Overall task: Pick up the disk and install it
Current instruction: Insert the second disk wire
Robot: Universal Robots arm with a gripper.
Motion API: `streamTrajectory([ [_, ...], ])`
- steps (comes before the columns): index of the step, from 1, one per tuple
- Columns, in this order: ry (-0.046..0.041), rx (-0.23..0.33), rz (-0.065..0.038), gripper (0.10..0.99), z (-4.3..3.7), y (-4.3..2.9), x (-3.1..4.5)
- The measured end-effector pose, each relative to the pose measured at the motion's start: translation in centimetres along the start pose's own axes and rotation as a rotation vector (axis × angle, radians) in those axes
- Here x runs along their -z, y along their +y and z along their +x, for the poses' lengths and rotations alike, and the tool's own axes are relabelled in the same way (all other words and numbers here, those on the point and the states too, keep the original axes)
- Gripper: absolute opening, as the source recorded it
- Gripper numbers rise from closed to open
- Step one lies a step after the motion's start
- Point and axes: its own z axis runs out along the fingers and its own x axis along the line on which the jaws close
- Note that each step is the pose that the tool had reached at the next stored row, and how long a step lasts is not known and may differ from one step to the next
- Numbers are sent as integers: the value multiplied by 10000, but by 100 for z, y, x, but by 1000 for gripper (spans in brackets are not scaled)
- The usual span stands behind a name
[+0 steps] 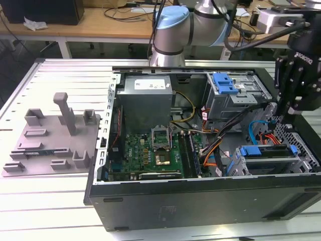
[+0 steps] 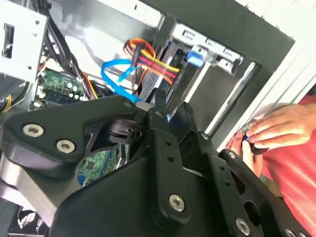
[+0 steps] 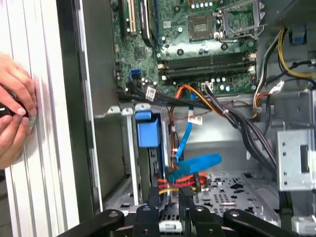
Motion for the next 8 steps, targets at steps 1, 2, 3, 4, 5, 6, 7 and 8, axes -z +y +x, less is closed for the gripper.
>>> streamTrajectory([
  [1,0,-5,29,306,4,47,2],
  [2,-3,-8,38,306,4,55,-1],
  [3,-3,-7,39,306,3,56,-6],
  [4,-2,-6,40,306,0,56,-19],
  [5,-1,-6,40,306,-2,57,-33],
  [6,-3,-6,40,306,-5,59,-50],
  [7,-1,-7,40,306,-6,60,-57],
  [8,-2,-9,40,306,-6,70,-64],
])
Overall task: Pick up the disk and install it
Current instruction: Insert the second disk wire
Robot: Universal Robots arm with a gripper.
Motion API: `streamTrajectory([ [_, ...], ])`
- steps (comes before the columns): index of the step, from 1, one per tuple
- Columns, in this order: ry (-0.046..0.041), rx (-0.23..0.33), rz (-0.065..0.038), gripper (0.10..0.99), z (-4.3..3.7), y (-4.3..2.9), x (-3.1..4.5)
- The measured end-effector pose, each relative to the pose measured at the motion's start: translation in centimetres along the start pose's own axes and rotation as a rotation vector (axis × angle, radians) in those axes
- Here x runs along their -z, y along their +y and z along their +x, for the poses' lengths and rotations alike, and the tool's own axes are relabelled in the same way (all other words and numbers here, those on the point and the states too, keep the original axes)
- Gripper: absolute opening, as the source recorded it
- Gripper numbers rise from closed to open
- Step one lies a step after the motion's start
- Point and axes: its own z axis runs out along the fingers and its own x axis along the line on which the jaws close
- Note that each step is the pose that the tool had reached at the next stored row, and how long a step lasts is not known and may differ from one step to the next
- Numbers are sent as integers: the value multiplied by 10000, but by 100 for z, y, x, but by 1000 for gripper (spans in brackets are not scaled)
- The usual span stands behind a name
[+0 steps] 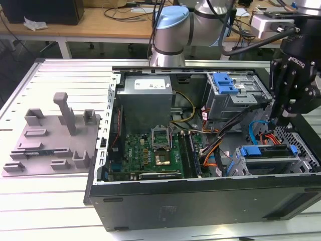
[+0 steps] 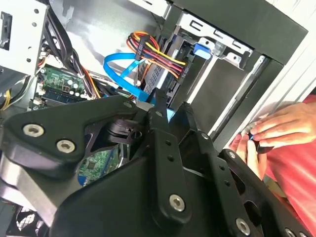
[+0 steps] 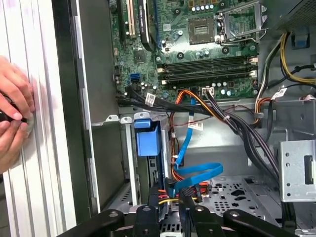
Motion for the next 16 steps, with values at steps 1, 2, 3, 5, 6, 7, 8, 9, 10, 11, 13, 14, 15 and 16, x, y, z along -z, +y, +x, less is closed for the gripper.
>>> streamTrajectory([
  [1,-1,2,1,306,-1,10,-10],
  [2,2,3,2,306,0,11,-14],
  [3,-1,4,2,306,1,11,-18],
  [5,-2,2,1,306,9,11,-26],
  [6,0,2,1,306,13,11,-29],
  [7,-1,3,1,306,16,11,-33],
  [8,-2,2,1,306,18,11,-37],
  [9,2,2,2,286,21,11,-42],
  [10,1,3,2,220,22,11,-45],
  [11,0,2,1,220,24,12,-48],
  [13,0,2,1,149,29,15,-50],
  [14,0,3,2,149,30,16,-49],
  [15,1,2,2,149,30,16,-49],
  [16,0,2,2,149,30,16,-49],
])
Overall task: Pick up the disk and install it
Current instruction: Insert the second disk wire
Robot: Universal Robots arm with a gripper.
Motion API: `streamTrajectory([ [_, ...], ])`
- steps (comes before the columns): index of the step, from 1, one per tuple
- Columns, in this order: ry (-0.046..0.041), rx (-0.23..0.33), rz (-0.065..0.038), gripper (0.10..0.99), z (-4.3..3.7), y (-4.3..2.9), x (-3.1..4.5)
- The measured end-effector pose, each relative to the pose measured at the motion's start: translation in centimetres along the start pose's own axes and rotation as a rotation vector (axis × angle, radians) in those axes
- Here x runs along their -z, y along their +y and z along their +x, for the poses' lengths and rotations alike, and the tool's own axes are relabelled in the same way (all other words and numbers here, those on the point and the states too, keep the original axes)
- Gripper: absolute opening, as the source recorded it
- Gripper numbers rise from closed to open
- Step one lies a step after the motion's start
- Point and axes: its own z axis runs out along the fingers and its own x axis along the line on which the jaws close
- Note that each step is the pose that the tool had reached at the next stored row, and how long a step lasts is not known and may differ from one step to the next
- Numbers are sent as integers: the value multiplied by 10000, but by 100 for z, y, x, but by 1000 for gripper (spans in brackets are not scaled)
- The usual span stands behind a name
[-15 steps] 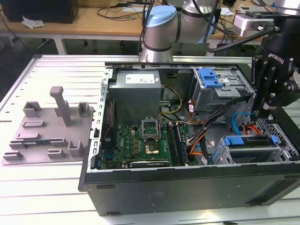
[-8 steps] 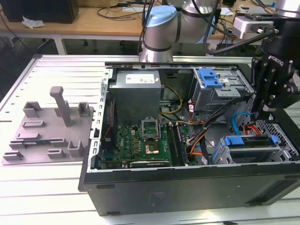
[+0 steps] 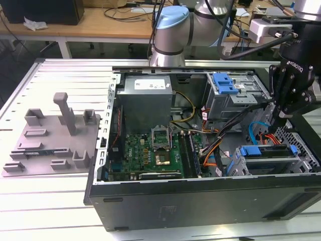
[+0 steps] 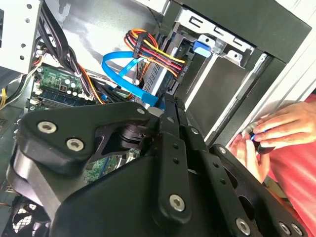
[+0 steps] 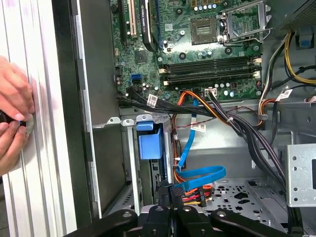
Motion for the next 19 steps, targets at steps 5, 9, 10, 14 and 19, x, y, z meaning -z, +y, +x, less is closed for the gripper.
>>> streamTrajectory([
  [5,-2,-1,6,290,1,2,-1],
  [9,0,-1,6,290,5,51,2],
  [10,0,1,6,290,6,62,2],
  [14,-1,4,2,290,36,59,-13],
  [19,0,5,0,290,36,55,-14],
])
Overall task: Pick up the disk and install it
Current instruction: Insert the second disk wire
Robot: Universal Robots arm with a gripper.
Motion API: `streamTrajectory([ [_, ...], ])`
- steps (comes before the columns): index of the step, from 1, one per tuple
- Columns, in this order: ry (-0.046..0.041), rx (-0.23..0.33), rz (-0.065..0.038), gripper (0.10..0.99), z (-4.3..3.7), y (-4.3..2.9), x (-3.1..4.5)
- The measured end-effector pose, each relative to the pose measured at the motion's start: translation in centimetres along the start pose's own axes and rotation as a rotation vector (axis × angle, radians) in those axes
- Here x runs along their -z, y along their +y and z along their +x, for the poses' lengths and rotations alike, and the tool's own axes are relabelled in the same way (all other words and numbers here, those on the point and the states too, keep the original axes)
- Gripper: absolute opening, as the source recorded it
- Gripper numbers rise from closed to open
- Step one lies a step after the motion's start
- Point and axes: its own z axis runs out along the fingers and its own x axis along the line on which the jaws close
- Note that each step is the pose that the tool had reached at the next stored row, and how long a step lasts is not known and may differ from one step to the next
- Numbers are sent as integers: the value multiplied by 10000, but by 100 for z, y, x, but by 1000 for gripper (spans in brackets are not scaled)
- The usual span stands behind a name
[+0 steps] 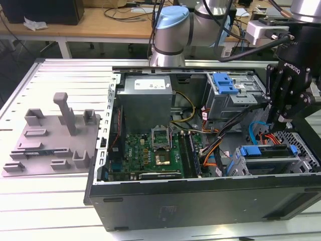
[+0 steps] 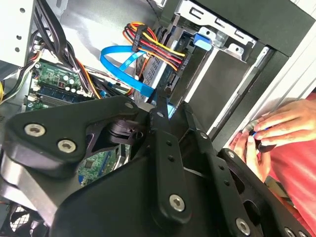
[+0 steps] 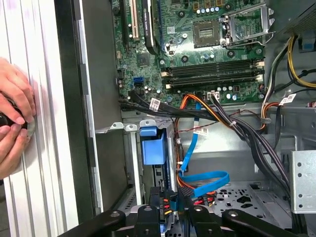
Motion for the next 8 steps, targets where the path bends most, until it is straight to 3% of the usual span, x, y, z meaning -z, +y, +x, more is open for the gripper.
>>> streamTrajectory([
  [3,0,0,0,302,0,0,0],
  [4,0,1,0,365,0,0,0],
  [8,-2,1,-1,365,-2,-28,-1],
])
